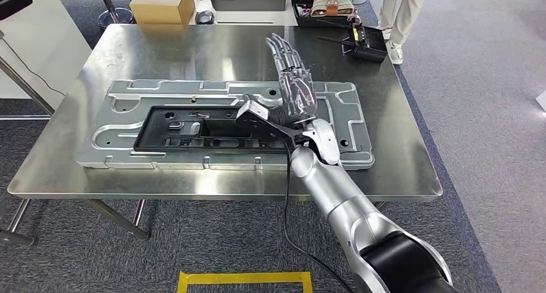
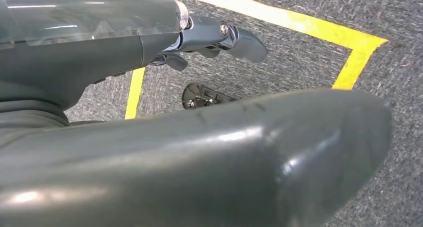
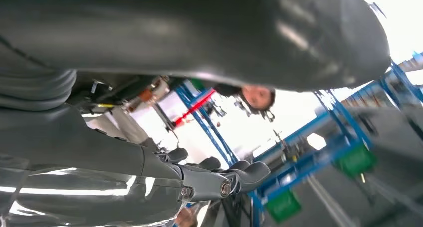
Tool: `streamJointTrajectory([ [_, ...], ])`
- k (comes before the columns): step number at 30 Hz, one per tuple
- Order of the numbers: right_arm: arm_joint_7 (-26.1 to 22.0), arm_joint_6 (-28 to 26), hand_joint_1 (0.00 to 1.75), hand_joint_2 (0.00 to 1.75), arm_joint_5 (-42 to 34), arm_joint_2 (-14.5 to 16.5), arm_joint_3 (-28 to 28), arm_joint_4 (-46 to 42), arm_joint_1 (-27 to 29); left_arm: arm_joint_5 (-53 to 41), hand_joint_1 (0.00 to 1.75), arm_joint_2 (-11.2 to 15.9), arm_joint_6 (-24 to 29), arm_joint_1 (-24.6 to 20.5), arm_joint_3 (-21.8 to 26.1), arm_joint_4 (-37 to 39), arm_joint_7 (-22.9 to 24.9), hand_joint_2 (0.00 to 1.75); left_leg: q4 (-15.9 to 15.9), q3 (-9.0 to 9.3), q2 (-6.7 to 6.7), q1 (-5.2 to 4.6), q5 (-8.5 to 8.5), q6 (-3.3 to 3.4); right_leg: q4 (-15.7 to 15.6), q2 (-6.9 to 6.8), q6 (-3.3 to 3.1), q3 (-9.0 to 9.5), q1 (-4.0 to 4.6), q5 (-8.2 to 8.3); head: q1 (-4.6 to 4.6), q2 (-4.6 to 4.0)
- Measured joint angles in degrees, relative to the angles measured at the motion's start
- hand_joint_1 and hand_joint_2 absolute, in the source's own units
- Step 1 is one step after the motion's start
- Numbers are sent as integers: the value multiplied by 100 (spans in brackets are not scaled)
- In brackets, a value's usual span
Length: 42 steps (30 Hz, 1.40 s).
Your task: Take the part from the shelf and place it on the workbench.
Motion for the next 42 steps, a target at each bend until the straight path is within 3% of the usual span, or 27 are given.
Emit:
streamJointTrajectory([
  [6,-366,14,0,0,-873,-306,-373,-1540,611,5,0,0,35,21,34,0,72,0,0,1,-1,-2,-1,1,-3,-1,0,1,-2,0,0,0],
  [14,-365,-79,0,0,-1002,-1021,-937,-2814,1124,5,0,1,76,66,133,0,111,0,1,4,1,-5,-2,1,-4,1,3,4,-4,2,0,0],
  [18,-297,-260,0,175,-913,-1369,-1108,-3045,1273,5,0,1,50,64,158,0,90,0,3,11,6,-5,-2,2,-7,4,8,4,-4,4,0,0],
  [23,-305,-576,0,175,-954,-2246,-1690,-3174,1668,-26,0,2,-43,73,168,0,-19,0,7,18,-24,-7,-7,10,-12,-24,21,24,-7,-5,0,0],
  [27,-369,-631,0,175,-1524,-3132,-2538,-3445,2443,-55,0,2,-108,77,168,0,-132,0,11,28,-52,-12,-23,32,-22,-49,45,54,-14,-20,1,0],
  [30,-536,-455,0,175,-1967,-3583,-3350,-3764,3172,-25,0,5,-132,78,168,0,-156,0,12,36,-58,-16,-41,42,-25,-51,53,62,-17,-29,1,0],
  [35,-664,-143,0,175,-2375,-3755,-4806,-4361,4358,4,0,14,-147,80,222,0,-160,0,10,47,-55,-19,-63,43,-28,-46,64,75,-19,-49,1,0],
  [42,-735,217,0,175,-2494,-3653,-6168,-4691,5047,3,0,15,-206,66,391,0,-136,0,7,80,-25,-18,-77,39,-28,-18,64,93,-17,-63,1,0],
])
